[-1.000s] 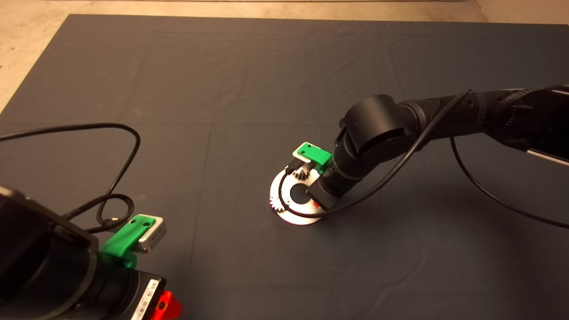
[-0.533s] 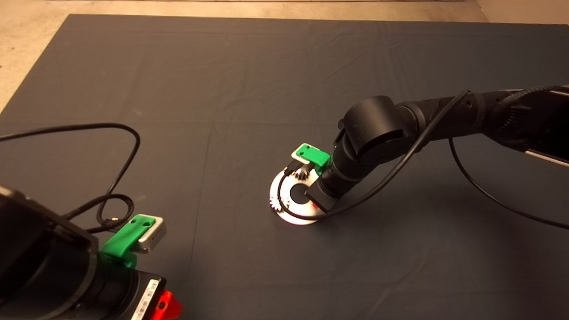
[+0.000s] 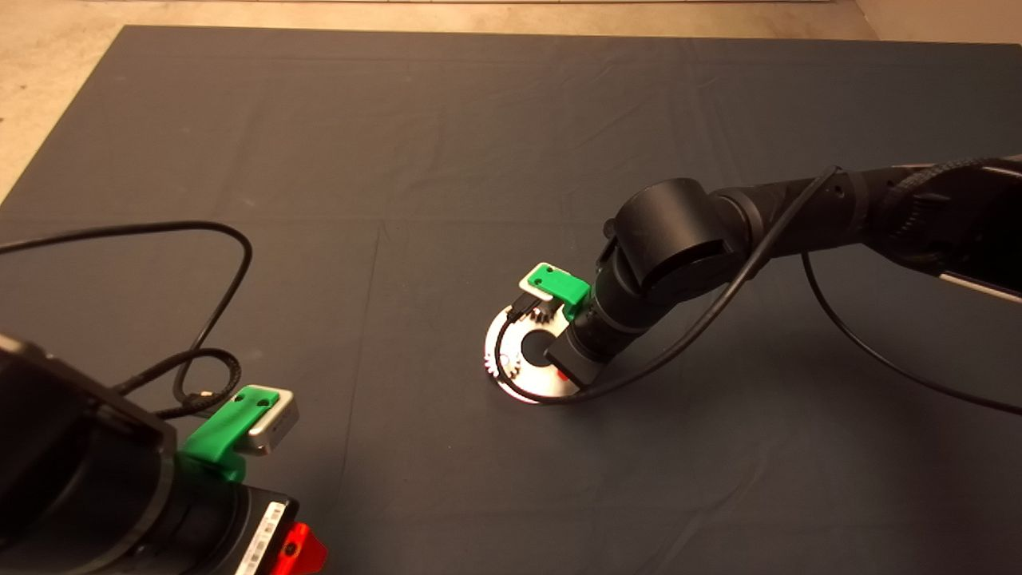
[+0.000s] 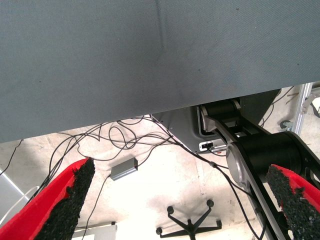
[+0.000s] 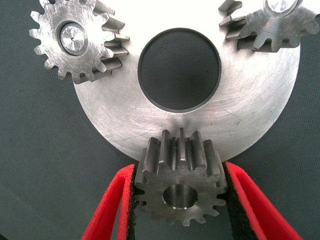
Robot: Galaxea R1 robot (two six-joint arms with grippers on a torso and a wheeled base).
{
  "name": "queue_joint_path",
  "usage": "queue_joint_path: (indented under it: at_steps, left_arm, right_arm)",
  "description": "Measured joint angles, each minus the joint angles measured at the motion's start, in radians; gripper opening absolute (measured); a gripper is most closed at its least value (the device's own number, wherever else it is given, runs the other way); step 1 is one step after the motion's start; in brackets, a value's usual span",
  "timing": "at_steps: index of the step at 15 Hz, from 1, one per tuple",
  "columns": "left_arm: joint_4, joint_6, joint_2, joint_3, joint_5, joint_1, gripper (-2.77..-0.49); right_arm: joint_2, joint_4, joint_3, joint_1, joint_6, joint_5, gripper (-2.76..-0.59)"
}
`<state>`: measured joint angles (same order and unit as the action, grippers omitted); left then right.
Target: Install three planetary gears onto the carrier pins
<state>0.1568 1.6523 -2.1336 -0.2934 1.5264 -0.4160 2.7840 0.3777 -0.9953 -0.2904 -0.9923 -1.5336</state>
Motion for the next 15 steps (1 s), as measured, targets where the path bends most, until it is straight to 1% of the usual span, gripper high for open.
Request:
queue_joint_path:
  at_steps: [15]
  left_arm:
    - [0.0, 0.0, 0.0, 0.0, 0.0, 0.0, -0.77]
  right_arm:
    - [-0.005, 0.0, 0.001, 0.0, 0.001, 0.0, -2.39]
